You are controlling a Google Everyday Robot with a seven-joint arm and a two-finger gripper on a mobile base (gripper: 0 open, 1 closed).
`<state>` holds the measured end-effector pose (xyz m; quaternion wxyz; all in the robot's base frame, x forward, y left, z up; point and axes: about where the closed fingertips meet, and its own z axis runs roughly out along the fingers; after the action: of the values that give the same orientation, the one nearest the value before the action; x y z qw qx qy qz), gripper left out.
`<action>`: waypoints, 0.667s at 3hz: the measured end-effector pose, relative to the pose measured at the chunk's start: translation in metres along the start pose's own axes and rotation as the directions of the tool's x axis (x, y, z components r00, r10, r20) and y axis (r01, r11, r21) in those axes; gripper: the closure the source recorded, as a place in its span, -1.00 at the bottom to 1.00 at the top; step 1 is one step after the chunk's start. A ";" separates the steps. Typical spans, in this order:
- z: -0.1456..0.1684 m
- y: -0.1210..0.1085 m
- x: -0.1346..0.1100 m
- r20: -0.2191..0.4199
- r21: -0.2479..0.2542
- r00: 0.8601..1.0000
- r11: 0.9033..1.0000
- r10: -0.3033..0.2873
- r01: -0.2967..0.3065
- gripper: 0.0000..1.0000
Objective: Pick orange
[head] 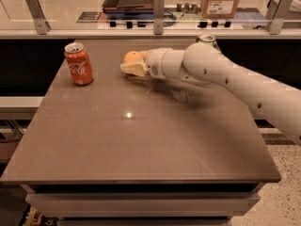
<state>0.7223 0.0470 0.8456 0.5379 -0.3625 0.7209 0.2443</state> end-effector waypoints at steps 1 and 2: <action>0.002 0.002 0.000 0.000 -0.003 1.000 1.000 0.000 0.000 0.25; 0.003 0.004 0.000 0.000 -0.007 1.000 1.000 0.000 0.000 0.72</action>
Offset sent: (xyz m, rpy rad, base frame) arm -0.0003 0.0021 -0.0004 0.0004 0.0006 0.0030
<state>0.7215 0.0516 0.8447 0.5366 -0.3645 0.7199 0.2466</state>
